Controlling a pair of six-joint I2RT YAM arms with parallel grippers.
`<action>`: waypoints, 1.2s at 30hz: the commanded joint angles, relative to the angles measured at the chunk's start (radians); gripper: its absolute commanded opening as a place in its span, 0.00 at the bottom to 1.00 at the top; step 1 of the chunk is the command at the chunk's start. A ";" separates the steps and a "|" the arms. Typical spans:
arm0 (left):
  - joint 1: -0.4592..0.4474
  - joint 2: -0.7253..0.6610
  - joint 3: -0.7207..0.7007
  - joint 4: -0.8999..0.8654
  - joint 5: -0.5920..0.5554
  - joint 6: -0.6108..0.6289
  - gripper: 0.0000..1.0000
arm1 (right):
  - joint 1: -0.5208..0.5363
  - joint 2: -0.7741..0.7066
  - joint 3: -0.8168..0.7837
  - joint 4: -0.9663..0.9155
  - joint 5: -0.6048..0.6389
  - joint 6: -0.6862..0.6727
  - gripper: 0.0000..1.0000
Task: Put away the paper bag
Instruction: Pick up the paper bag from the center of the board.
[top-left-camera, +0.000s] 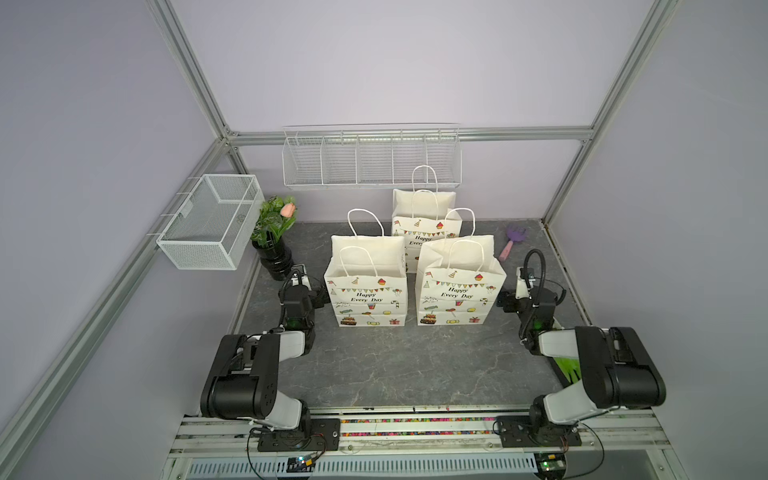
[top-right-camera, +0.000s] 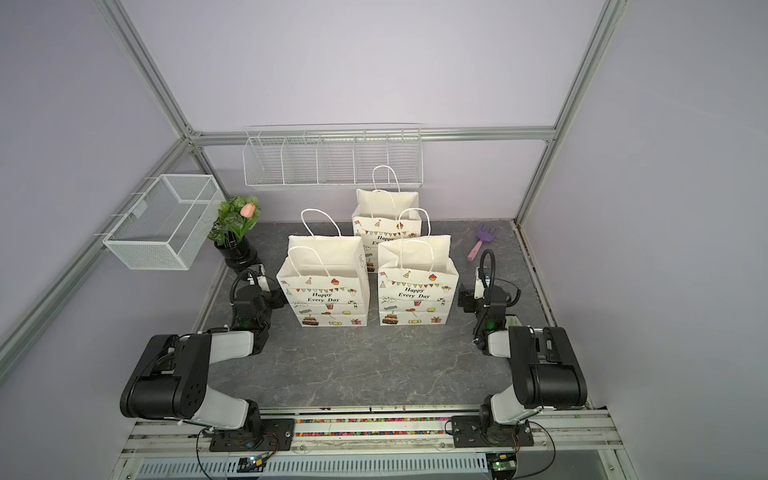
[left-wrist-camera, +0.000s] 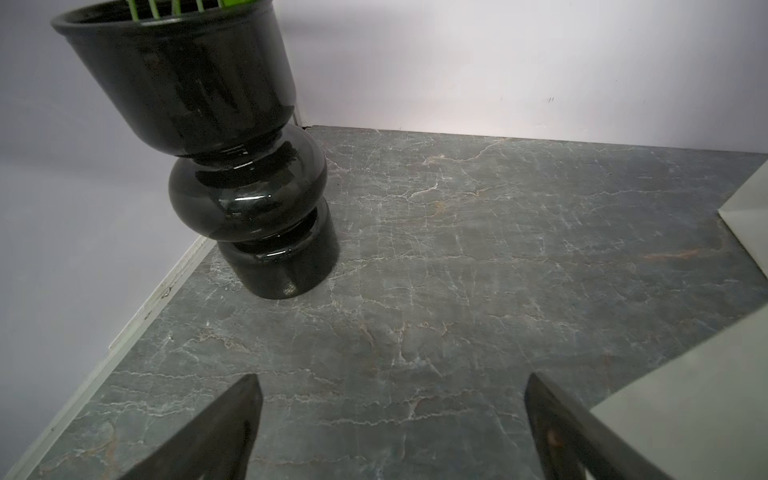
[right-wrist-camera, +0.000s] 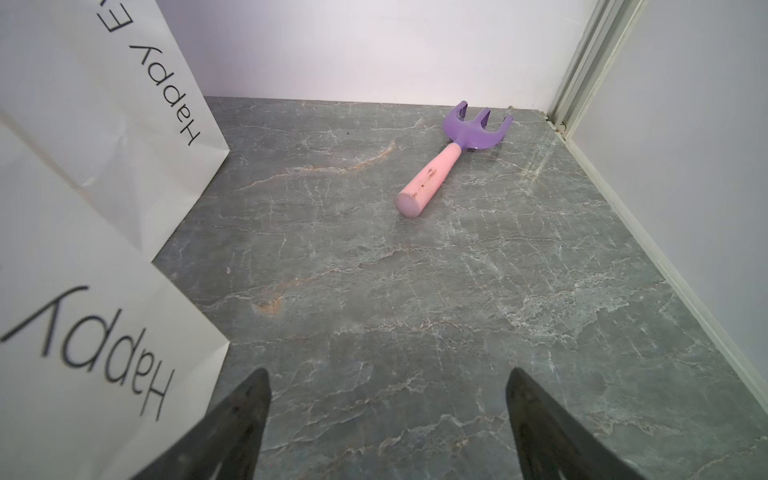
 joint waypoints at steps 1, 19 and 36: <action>0.006 0.010 0.022 -0.003 0.005 -0.003 0.99 | -0.002 -0.003 0.011 -0.004 -0.020 -0.005 0.89; -0.010 -0.088 -0.001 -0.007 -0.150 -0.025 0.99 | 0.015 -0.199 0.093 -0.334 0.104 0.066 0.89; -0.030 -0.448 0.746 -1.250 0.019 -0.402 1.00 | 0.008 -0.505 0.392 -0.986 -0.332 0.300 0.89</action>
